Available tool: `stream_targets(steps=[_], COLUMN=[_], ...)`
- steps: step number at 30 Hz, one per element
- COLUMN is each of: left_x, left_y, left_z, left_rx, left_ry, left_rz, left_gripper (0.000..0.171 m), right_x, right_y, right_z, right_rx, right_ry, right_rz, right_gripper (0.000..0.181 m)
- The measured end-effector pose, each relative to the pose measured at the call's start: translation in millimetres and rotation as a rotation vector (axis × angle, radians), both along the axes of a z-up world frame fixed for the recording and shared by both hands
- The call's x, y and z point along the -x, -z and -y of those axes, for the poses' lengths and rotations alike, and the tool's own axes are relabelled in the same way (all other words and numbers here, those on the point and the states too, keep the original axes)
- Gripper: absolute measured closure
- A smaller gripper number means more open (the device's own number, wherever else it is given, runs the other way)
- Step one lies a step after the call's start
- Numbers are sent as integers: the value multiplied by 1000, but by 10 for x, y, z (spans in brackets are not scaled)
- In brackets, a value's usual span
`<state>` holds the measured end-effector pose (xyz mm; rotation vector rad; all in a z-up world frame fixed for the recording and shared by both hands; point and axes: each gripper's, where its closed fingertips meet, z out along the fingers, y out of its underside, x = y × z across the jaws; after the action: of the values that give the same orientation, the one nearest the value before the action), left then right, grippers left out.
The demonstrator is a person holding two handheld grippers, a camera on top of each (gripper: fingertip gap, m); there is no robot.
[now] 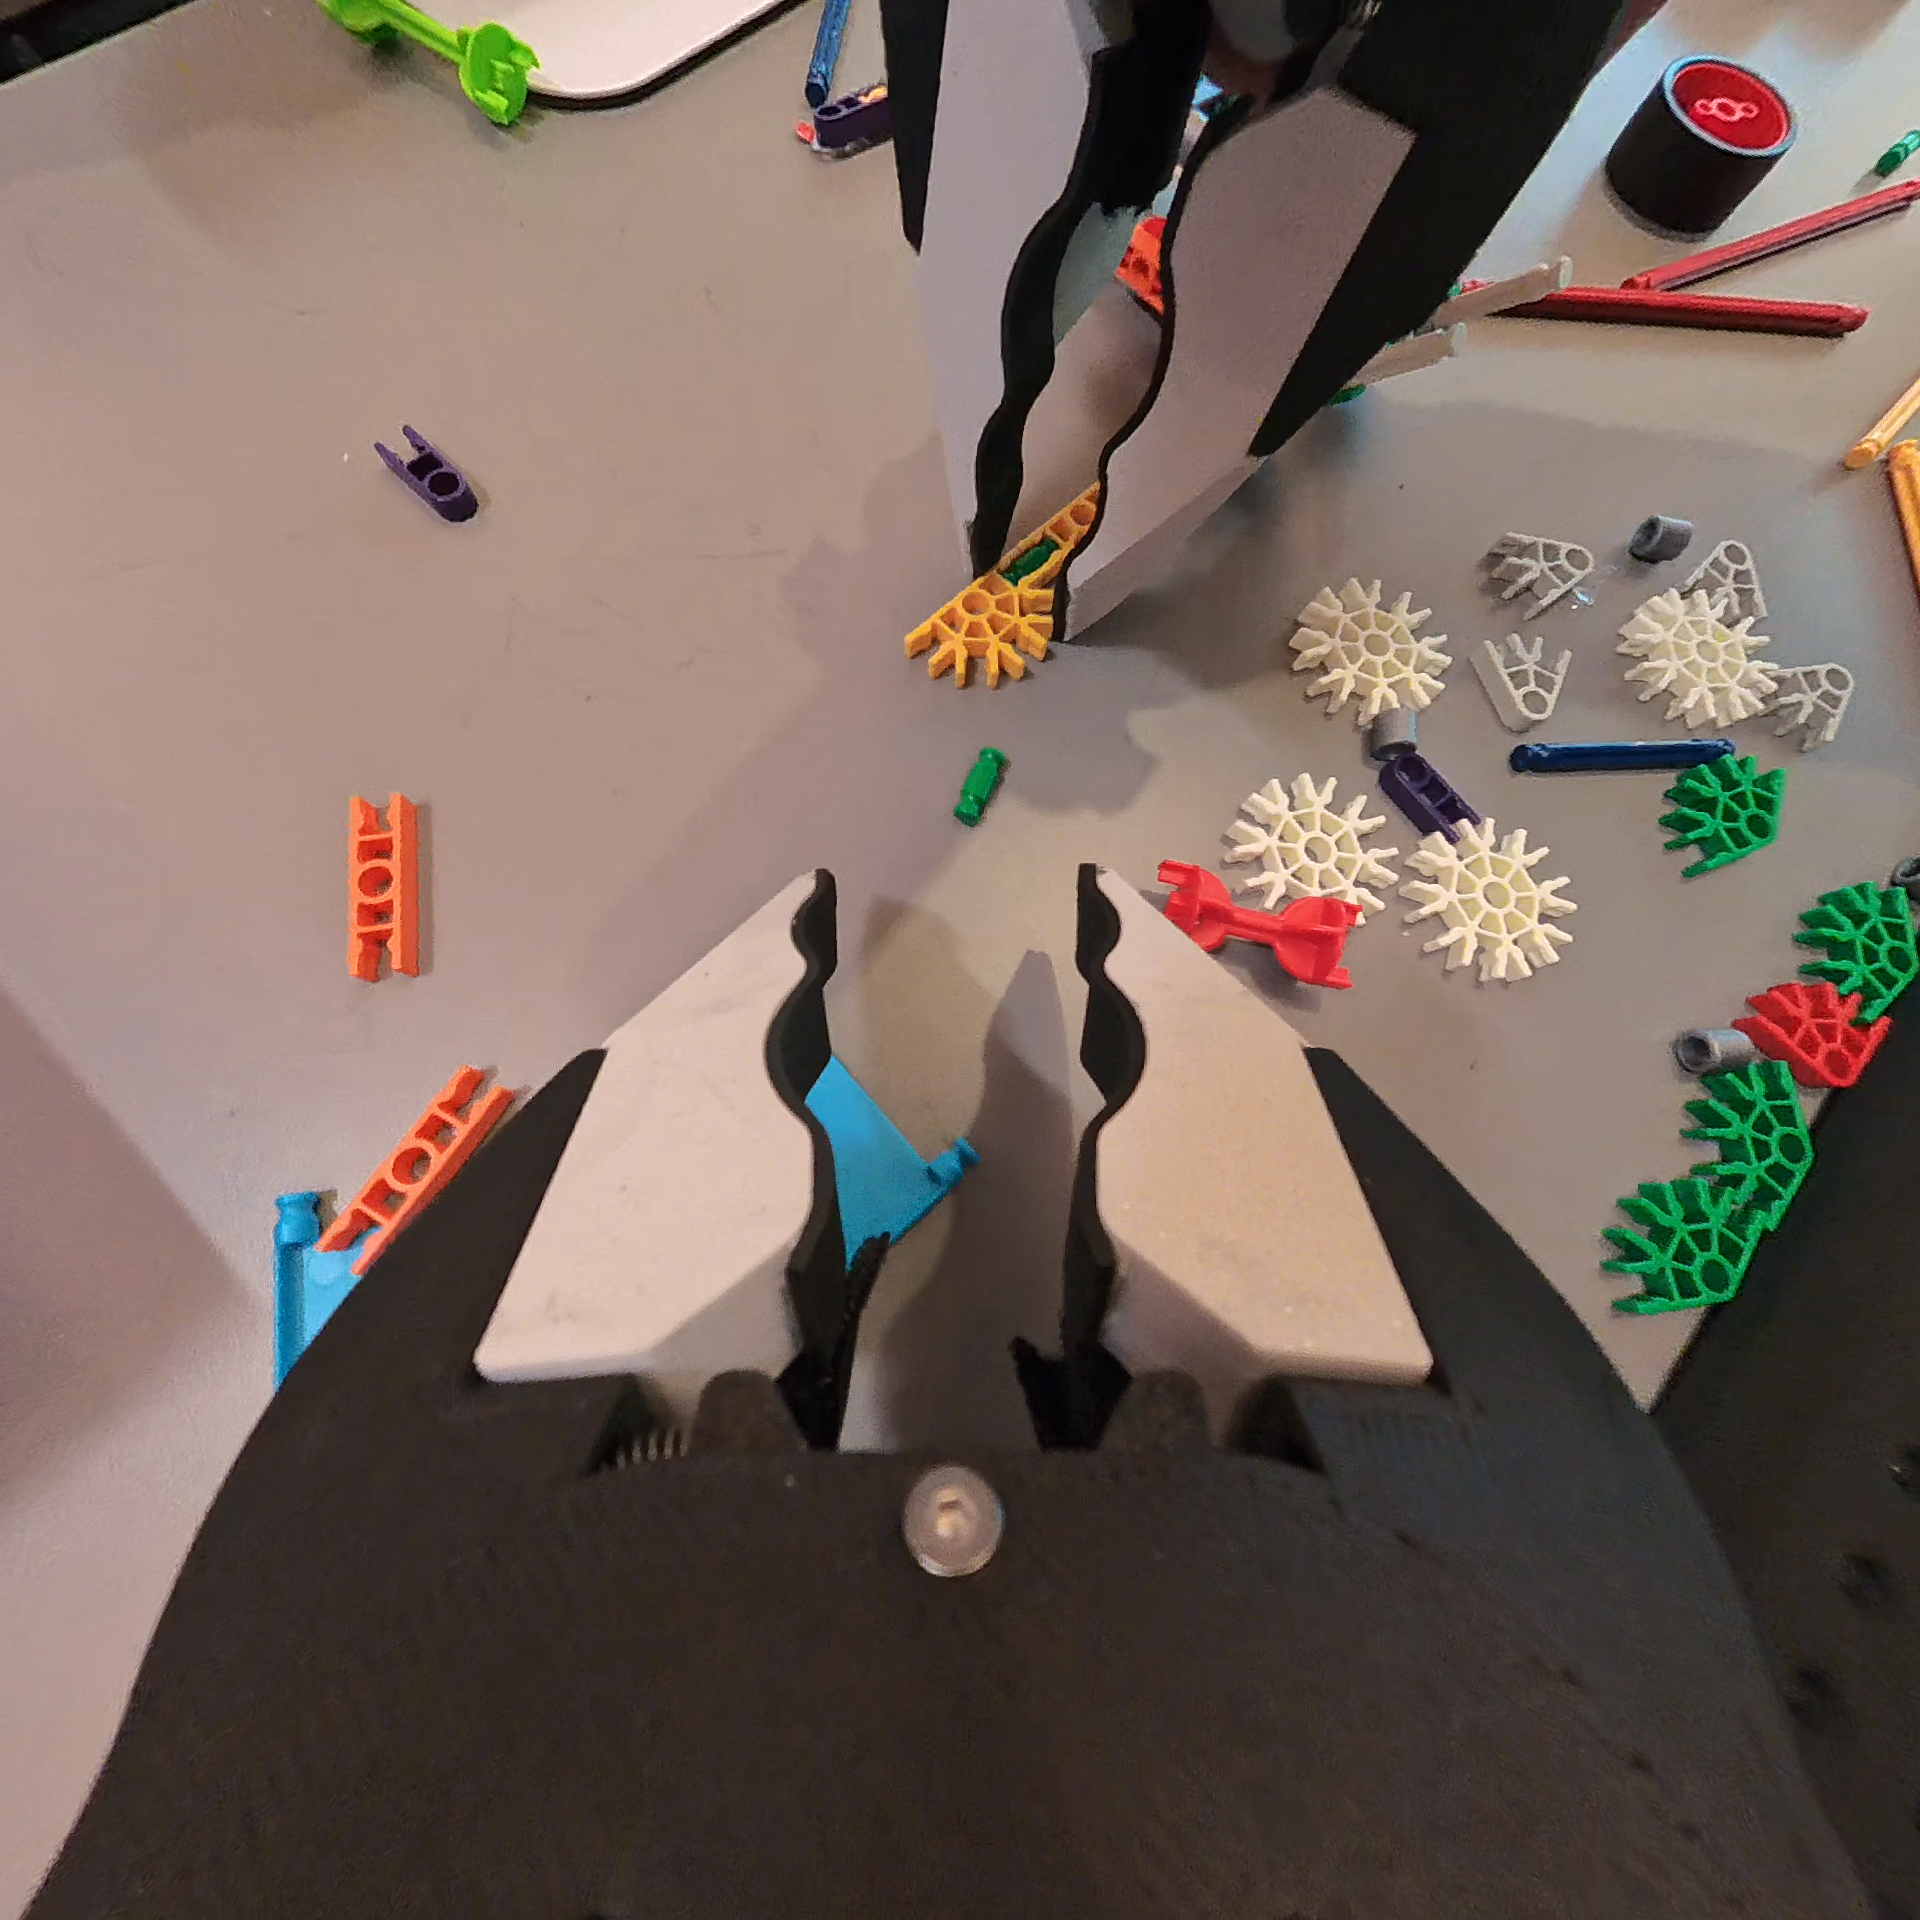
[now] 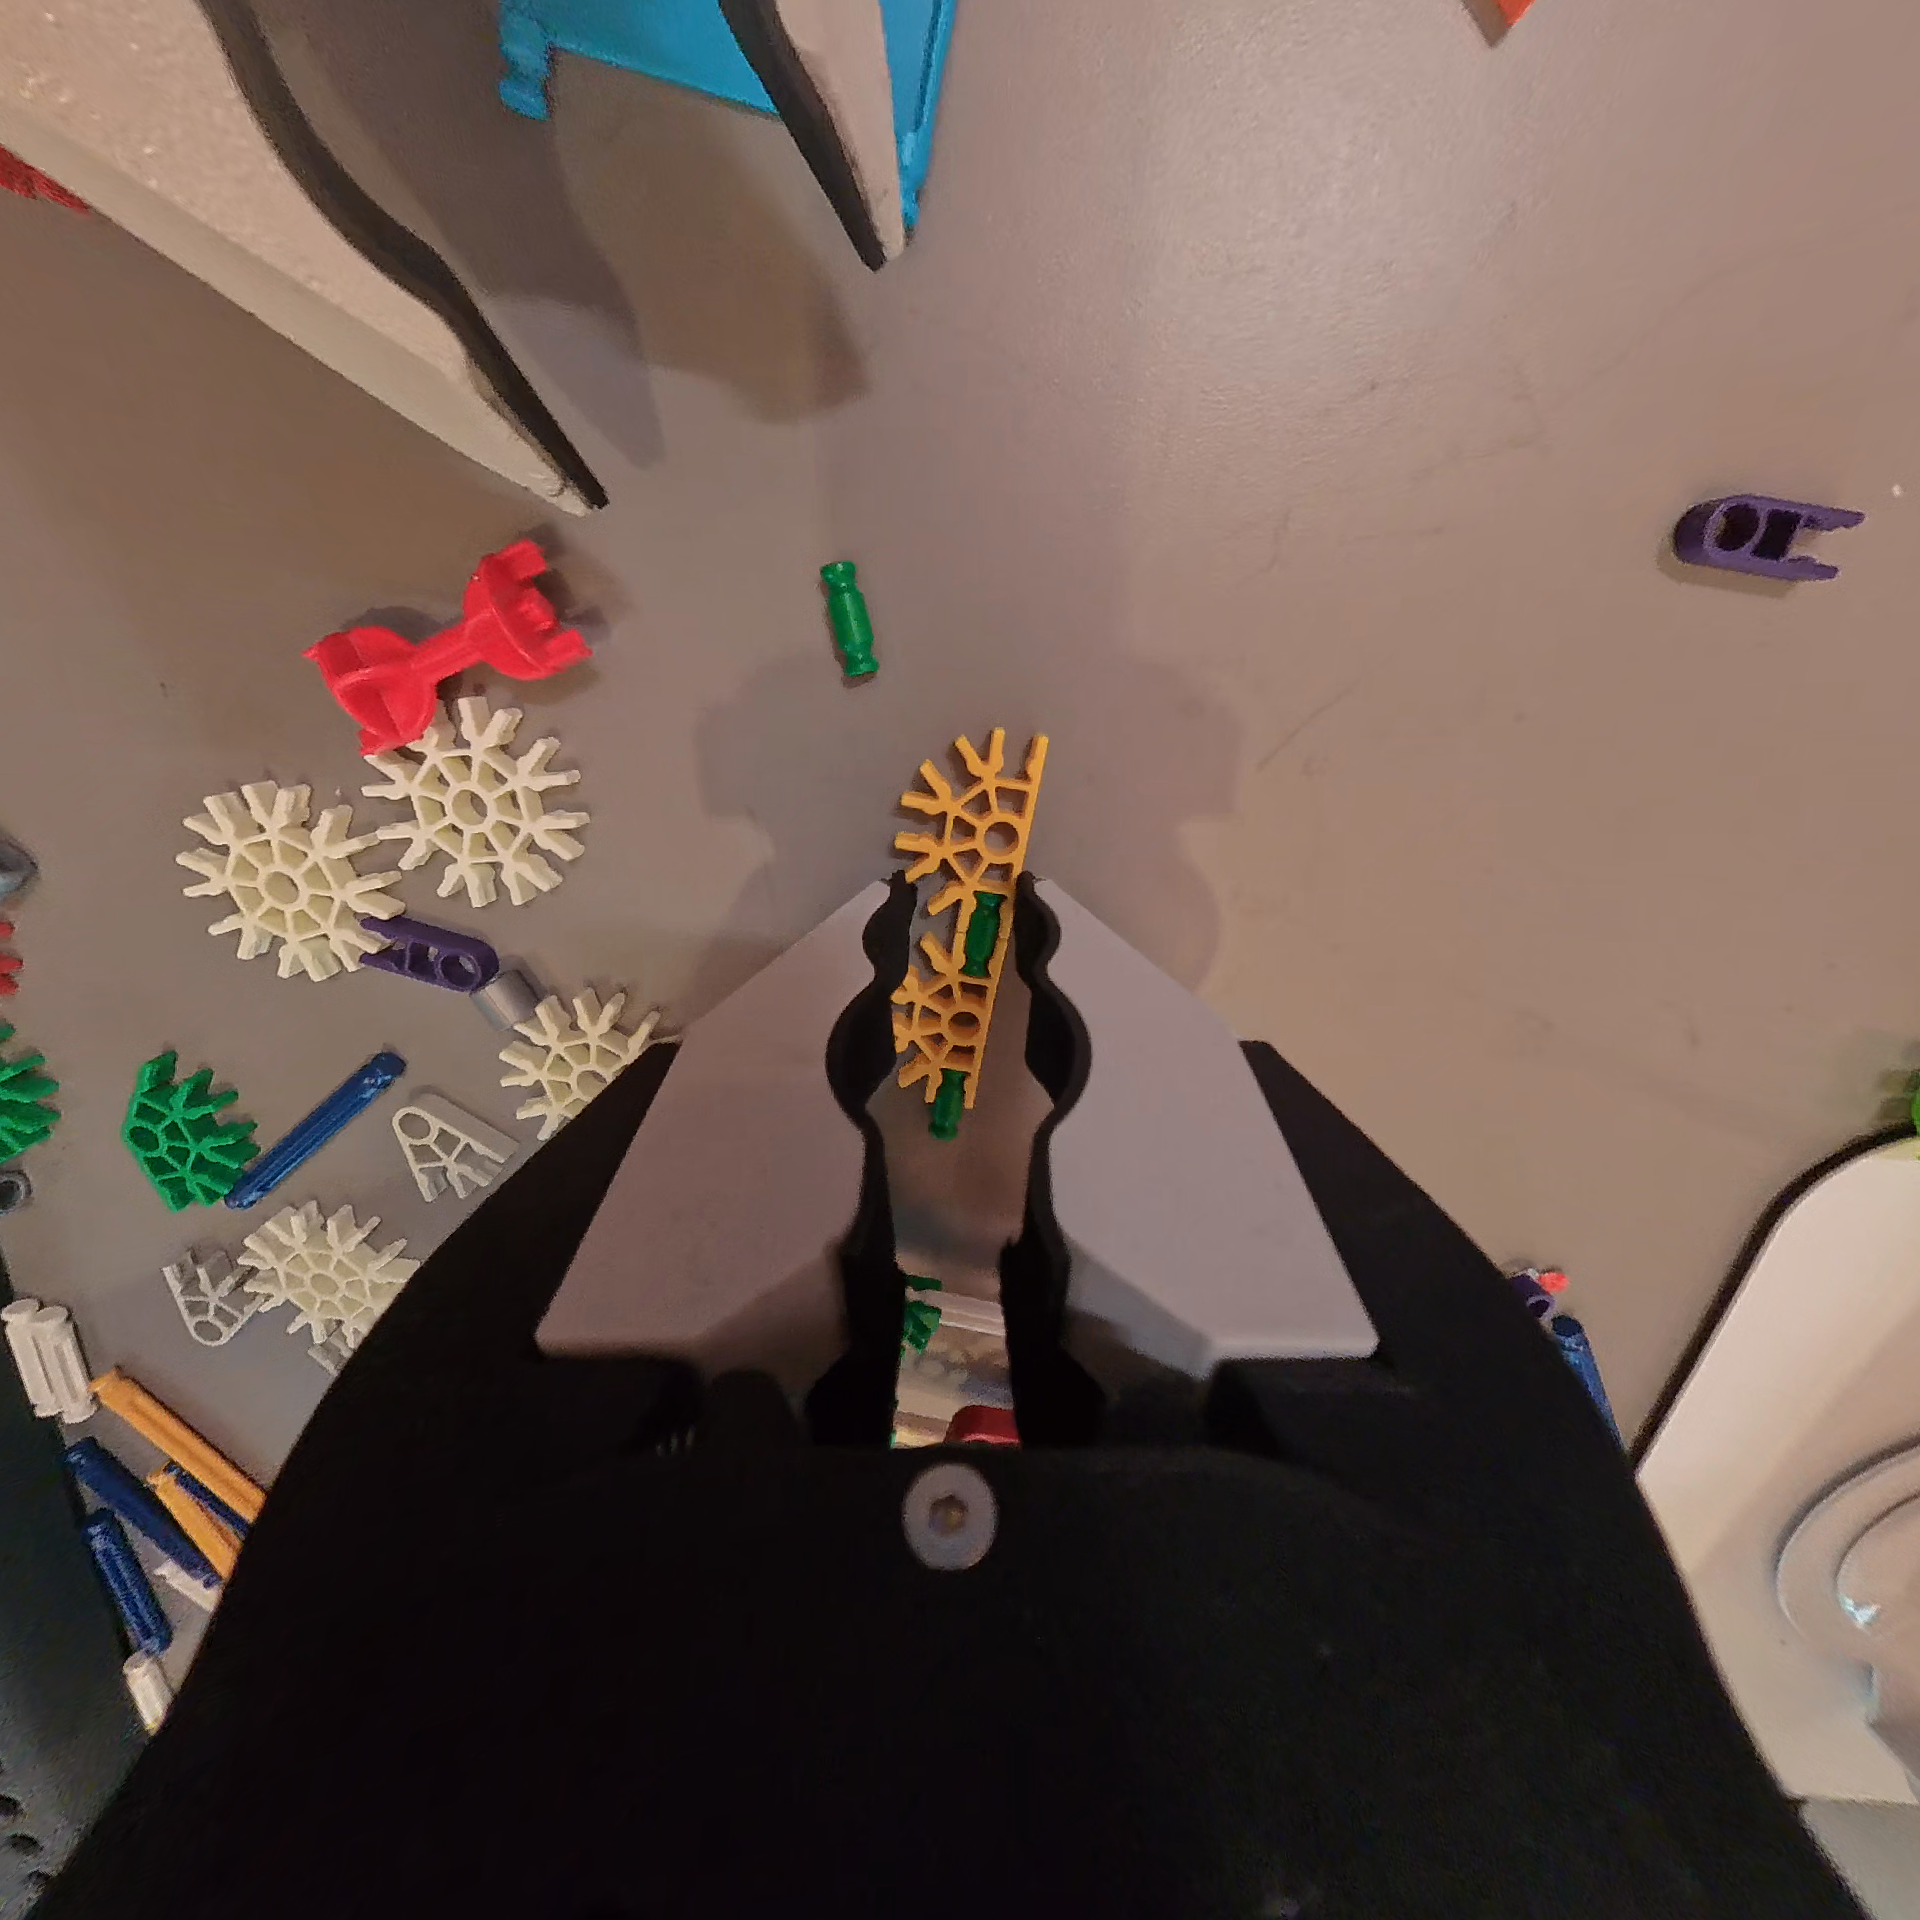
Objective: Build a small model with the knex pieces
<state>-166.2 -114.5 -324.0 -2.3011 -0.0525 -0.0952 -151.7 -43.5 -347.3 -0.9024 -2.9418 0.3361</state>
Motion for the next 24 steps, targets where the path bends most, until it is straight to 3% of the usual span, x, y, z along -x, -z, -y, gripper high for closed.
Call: stream_targets(steps=[6, 14, 24], left_x=[36, -18, -91], left_y=[-26, -15, 25], left_z=[-46, -159, -253], left_rx=[0, -11, -19], left_ry=[16, 76, 97], left_rz=[-13, -18, -84], left_gripper=[134, 149, 150], right_x=[-46, -68, -72], right_y=[-235, -108, -33], right_z=[192, 267, 227], right_rx=[119, 46, 0], right_ry=[-133, -274, -338], right_rz=[-55, -23, 11], right_gripper=[169, 169, 169])
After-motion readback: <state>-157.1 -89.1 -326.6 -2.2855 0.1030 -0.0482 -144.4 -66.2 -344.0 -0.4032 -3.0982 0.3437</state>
